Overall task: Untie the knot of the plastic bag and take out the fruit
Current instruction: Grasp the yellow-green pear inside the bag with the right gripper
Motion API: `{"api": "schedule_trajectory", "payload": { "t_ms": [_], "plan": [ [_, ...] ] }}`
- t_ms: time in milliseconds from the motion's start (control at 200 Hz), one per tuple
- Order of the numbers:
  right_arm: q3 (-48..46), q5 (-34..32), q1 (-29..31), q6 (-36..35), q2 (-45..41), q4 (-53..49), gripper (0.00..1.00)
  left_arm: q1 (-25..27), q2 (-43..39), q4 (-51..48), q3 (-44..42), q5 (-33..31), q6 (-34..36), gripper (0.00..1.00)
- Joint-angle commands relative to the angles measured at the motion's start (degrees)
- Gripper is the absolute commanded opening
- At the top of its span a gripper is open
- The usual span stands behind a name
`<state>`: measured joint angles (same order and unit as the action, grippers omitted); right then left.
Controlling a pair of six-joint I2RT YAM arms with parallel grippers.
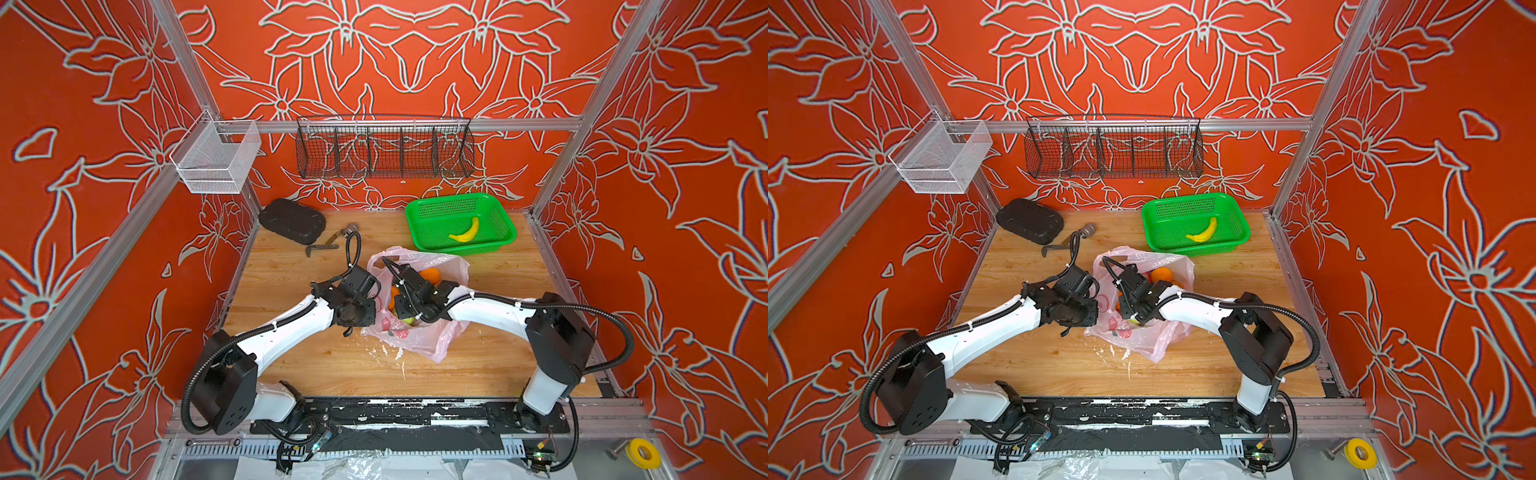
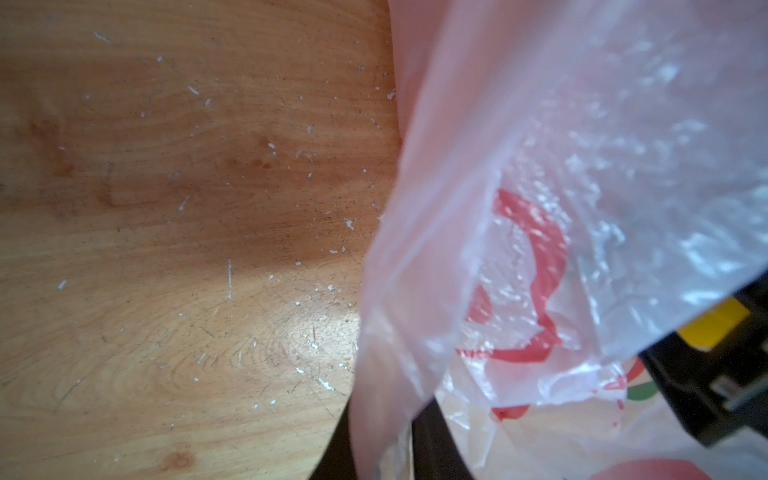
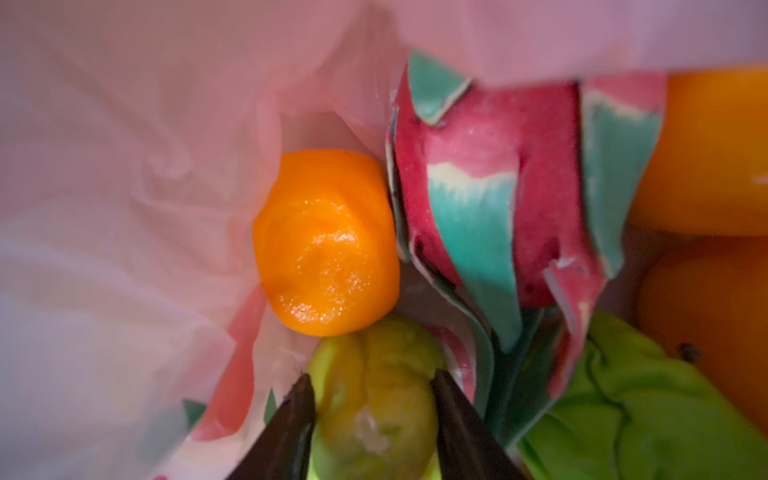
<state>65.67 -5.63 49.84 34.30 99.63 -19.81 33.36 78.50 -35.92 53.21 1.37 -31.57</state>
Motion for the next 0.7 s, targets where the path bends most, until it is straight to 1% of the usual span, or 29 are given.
{"api": "schedule_trajectory", "payload": {
  "t_ms": [0,40,150,250,430,505,696],
  "plan": [
    [-1.49,0.99,-0.21,1.09,0.80,0.54,0.39,-0.05,-1.18,-0.73,-0.31,0.04,-0.85,0.22],
    [-1.80,0.83,-0.34,1.11,0.52,0.80,0.36,-0.05,-1.16,-0.73,-0.34,0.21,-0.80,0.26],
    [-2.63,0.23,-0.44,1.98,-0.69,1.85,0.29,-0.05,-1.71,-0.65,-0.31,0.96,-0.66,0.42],
    [-3.42,0.42,-0.71,2.48,-2.08,2.93,0.24,-0.05,-3.42,-0.55,-0.53,0.93,-0.61,0.53],
    [-3.97,0.25,-1.45,3.39,-5.12,3.33,0.21,-0.01,-7.24,0.45,-0.70,1.49,1.70,0.70],
    [-4.47,0.48,-1.83,4.04,-6.77,3.68,0.21,-0.04,-8.84,1.56,-1.12,2.03,3.24,0.72],
    [-4.96,1.27,-2.76,5.38,-11.05,4.00,0.21,0.04,-14.51,7.14,-3.22,5.03,6.61,0.73]
  ]
}}
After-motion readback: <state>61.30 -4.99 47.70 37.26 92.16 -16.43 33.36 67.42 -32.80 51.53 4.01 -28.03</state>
